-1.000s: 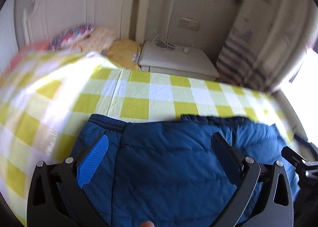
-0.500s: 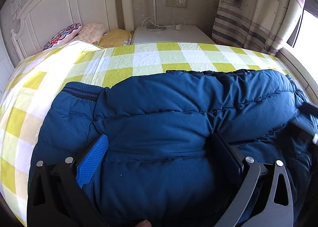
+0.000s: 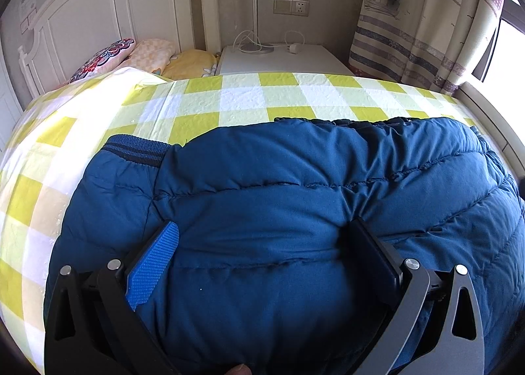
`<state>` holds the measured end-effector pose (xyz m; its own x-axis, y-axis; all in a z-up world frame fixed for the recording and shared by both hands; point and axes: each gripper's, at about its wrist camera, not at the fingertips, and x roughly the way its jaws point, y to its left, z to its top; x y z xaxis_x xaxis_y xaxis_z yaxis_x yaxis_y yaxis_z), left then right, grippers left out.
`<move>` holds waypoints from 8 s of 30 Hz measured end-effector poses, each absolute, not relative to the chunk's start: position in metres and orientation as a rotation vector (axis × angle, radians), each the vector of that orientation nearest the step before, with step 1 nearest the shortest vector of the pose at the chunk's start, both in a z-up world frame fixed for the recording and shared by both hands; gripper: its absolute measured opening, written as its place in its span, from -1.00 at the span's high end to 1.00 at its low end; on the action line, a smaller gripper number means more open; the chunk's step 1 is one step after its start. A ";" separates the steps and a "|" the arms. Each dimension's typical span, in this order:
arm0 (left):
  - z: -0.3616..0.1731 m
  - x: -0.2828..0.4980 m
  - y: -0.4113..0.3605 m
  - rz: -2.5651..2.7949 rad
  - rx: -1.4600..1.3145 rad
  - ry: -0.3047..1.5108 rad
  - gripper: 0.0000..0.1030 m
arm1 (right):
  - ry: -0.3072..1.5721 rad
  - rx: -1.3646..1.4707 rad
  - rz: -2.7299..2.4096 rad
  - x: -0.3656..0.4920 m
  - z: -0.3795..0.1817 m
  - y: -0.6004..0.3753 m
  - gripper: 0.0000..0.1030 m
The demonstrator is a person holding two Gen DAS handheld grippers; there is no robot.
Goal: Fold large clothes
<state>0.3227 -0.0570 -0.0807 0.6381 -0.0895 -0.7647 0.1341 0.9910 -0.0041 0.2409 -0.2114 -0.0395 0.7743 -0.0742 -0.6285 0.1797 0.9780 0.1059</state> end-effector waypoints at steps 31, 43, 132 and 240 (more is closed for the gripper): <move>-0.065 0.185 -0.049 -0.168 0.003 0.811 -0.91 | 0.752 -0.127 0.098 0.163 -0.052 -0.128 -0.95; -0.076 0.150 -0.053 -0.137 0.106 0.800 -0.91 | 0.751 -0.131 0.104 0.138 -0.067 -0.122 -0.96; -0.015 0.108 0.029 -0.318 -0.101 0.600 -0.91 | 0.288 0.106 0.207 0.055 0.070 -0.105 0.46; -0.059 0.200 0.063 -0.192 0.015 0.724 -0.91 | 0.765 -0.414 0.269 0.365 0.000 0.007 0.12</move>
